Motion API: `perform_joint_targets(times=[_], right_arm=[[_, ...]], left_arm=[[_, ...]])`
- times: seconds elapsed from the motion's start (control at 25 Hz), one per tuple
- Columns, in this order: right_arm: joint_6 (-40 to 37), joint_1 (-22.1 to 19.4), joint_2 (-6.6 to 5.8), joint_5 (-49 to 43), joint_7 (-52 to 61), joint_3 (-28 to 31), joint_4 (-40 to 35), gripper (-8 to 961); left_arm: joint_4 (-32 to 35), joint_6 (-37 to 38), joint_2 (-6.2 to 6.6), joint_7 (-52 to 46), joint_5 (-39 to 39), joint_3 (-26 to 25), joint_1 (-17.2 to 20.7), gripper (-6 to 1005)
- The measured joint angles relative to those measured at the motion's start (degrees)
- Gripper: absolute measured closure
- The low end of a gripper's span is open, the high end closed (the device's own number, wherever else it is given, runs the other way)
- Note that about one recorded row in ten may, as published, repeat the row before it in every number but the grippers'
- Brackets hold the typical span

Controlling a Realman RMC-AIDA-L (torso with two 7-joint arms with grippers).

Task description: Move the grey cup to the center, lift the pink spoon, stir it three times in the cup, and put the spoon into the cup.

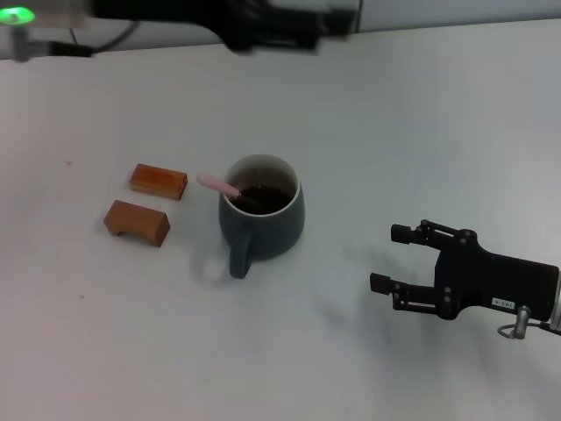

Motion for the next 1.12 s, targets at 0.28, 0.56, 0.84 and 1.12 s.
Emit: perform_joint_targets(times=[0.28,0.56,0.84,1.12], right_arm=[[-0.04,-0.09,0.0,0.05,-0.15,0.0,0.1,127],[-0.08,0.05,0.0,0.13,-0.2,-0.01,-0.04,127],[-0.02,-0.13,0.0,0.15,-0.21,0.0,-0.22,127],[0.22,-0.26,0.0,0.22,-0.21,-0.01,-0.25,127]], left_arm=[[-22.82,5.1,-0.07,14.27,-25.21,-7.39,8.65,313],[-48.13,14.36,-0.31,39.47,-41.81,-8.56,16.03,312],[-57.24,15.24,0.01,66.37,-39.06,-7.36,22.9,311],[-57.84,10.02,0.36,73.68,-25.58,-7.38,25.99,310]])
